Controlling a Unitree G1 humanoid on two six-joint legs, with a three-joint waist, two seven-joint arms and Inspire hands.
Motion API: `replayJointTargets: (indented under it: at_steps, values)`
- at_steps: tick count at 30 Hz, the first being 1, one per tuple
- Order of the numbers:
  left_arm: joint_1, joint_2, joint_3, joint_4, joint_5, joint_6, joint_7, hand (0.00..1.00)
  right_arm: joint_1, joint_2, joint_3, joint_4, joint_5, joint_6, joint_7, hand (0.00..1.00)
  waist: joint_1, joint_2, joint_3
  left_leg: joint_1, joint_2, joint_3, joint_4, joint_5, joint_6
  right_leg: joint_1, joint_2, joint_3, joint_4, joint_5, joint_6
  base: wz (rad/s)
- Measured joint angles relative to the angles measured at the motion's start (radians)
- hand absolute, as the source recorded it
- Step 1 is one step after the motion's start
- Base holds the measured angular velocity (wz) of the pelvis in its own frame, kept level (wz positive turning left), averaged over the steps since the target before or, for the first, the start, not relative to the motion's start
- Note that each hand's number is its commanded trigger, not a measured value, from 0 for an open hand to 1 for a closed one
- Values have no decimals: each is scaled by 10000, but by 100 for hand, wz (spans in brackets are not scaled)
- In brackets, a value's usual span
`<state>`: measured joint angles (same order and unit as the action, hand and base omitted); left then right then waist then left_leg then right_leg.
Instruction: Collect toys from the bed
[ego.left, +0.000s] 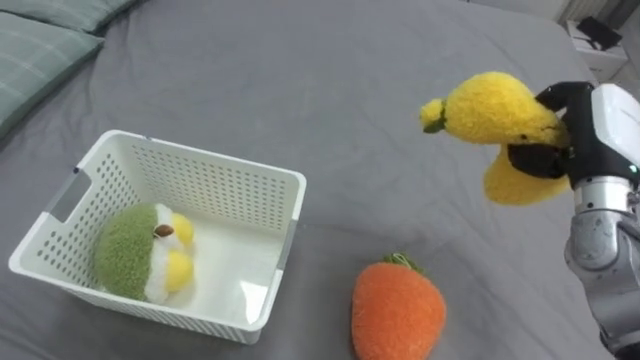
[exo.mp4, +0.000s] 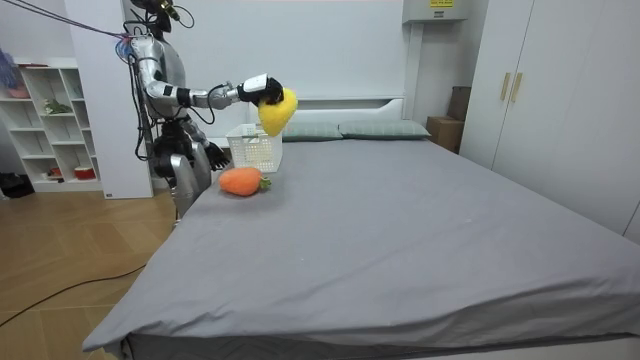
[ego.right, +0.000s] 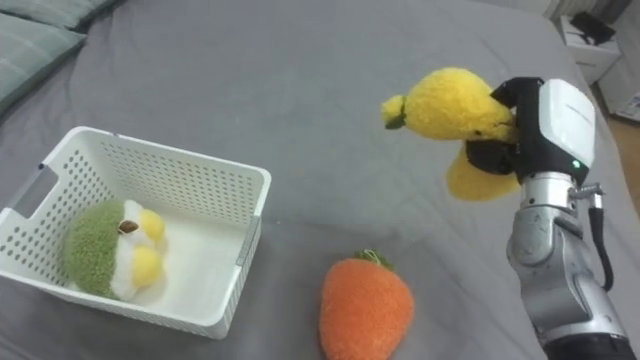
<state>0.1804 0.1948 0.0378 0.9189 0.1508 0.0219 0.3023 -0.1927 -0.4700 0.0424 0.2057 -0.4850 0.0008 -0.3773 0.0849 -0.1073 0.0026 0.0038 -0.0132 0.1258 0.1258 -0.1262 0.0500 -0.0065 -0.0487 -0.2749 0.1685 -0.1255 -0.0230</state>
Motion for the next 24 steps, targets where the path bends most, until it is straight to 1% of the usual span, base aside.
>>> replayJointTargets:
  at_steps: [2,6,9,11,12,14,15,17,19,21,22,24]
  values:
    - [-77,-91,122,4,204,0,15,0,-20,-1,-15,-572,-280,0,89,100,17,-21,0,8,-1,4,0,-16,1,2,-6,-3,23,-16,8,0]
    - [-101,-239,376,40,198,0,119,0,-20,2,-14,-1078,-621,19,241,100,82,-81,33,160,-3,-12,-1,-61,0,172,-2,-7,6,-32,30,0]
    - [-124,-243,395,41,201,3,133,0,-21,44,8,-1818,-677,79,594,100,169,-141,69,239,-8,-100,13,-107,-5,262,3,-18,2,-55,37,0]
    - [-218,-243,369,52,200,3,141,0,-27,74,13,-2323,-656,77,769,100,305,-226,113,247,-9,-158,40,-115,-10,290,10,-20,10,-58,33,2]
    - [-228,-246,356,53,201,3,141,0,-42,114,14,-2407,-673,79,805,100,324,-240,114,247,-9,-162,46,-115,-10,290,10,-20,18,-58,33,4]
    - [-234,-258,284,69,187,5,126,0,-358,485,104,-2502,-765,79,957,100,333,-233,121,243,-20,-200,75,-122,-5,325,6,-36,15,-57,34,4]
    - [-239,-259,246,67,195,5,119,0,-447,579,145,-2504,-769,86,982,100,347,-227,124,243,-22,-204,76,-124,-3,327,5,-38,14,-57,34,0]
    - [-285,-278,166,66,198,12,88,0,-652,999,235,-2558,-793,122,1203,100,408,-213,133,219,-23,-212,75,-131,-2,314,6,-40,9,-58,35,0]
    - [-350,-281,161,67,196,25,66,0,-662,1133,465,-2754,-661,194,1447,100,585,-196,133,163,-23,-228,72,-133,-4,294,11,-51,9,-58,36,0]
    - [-422,-317,166,67,197,39,63,0,-678,1339,708,-2917,-666,213,1821,100,597,-173,133,155,-26,-290,72,-134,-4,297,8,-116,5,-58,36,9]
    - [-494,-373,166,68,203,61,63,0,-679,1470,806,-2968,-667,213,2009,100,595,-151,135,153,-35,-361,76,-132,-3,301,5,-197,5,-57,36,17]
    - [-601,-490,179,69,503,145,51,0,-680,1563,985,-3006,-681,222,2254,100,708,-114,129,141,-44,-439,73,-131,-3,314,7,-249,7,-57,38,13]
